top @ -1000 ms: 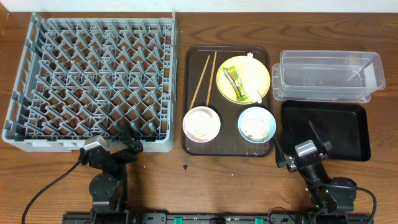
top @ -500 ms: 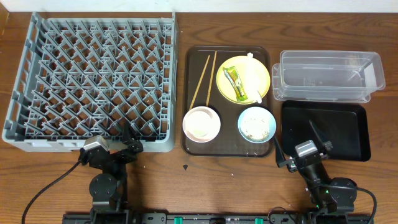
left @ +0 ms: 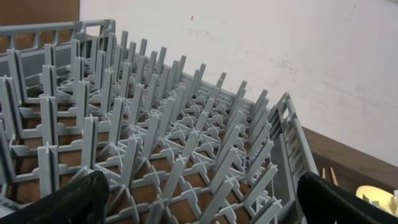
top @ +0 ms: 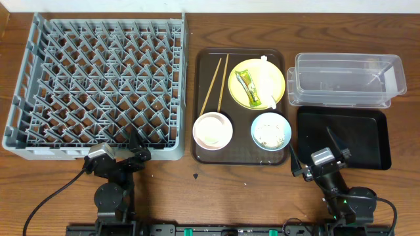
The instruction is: Sort waste into correct bins and load items into the dishwasher
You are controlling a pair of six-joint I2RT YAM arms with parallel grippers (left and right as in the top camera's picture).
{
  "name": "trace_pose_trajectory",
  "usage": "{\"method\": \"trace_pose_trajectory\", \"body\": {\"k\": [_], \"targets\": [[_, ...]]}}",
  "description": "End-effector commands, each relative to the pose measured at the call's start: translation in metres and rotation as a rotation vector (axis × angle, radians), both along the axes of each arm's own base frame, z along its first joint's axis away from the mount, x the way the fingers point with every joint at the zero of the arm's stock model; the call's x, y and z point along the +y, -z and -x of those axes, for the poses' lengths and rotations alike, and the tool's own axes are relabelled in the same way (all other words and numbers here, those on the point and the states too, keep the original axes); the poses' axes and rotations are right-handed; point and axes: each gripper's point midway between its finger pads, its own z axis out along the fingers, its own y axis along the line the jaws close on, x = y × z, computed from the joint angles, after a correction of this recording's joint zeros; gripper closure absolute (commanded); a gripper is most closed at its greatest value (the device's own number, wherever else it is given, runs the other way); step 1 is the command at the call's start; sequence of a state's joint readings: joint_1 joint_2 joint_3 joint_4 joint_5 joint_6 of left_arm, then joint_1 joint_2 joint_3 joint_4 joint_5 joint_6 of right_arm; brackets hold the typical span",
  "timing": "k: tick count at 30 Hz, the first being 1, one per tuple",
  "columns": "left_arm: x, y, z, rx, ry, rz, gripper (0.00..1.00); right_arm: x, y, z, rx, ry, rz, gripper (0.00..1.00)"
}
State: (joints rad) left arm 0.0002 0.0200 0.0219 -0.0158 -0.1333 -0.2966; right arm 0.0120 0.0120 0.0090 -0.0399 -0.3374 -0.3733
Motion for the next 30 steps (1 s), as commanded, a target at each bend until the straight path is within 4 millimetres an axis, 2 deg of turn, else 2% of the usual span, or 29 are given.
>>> {"method": "trace_pose_trajectory", "body": {"k": [1, 5, 7, 14, 19, 22, 26, 30], "targets": [[-0.001, 0.009, -0.001, 0.014, 0.005, 0.025, 0.02, 0.006, 0.001, 0.003, 0.004, -0.041, -0.015, 0.01], [-0.016, -0.017, -0.005, -0.091, 0.092, 0.029, 0.02, 0.022, -0.009, 0.010, -0.033, -0.141, -0.023, 0.01], [-0.019, -0.025, -0.005, -0.121, 0.112, 0.028, 0.02, 0.023, -0.009, 0.010, -0.027, -0.148, -0.040, 0.01], [-0.034, -0.057, 0.001, -0.134, 0.199, 0.031, 0.02, 0.023, -0.021, 0.011, 0.093, -0.141, -0.330, 0.01], [-0.036, -0.082, 0.005, -0.007, 0.212, 0.044, 0.02, 0.023, -0.049, 0.012, 0.169, -0.130, -0.393, 0.01], [-0.039, -0.093, -0.001, 0.128, 0.221, 0.060, 0.02, 0.022, -0.073, 0.006, 0.237, -0.112, -0.391, 0.01], [-0.059, -0.109, -0.018, 0.309, 0.332, 0.113, 0.02, 0.023, -0.101, -0.013, 0.395, -0.082, -0.401, 0.01], [-0.077, -0.120, -0.032, 0.451, 0.425, 0.173, 0.02, 0.024, -0.111, -0.040, 0.623, -0.040, -0.415, 0.01]]}}
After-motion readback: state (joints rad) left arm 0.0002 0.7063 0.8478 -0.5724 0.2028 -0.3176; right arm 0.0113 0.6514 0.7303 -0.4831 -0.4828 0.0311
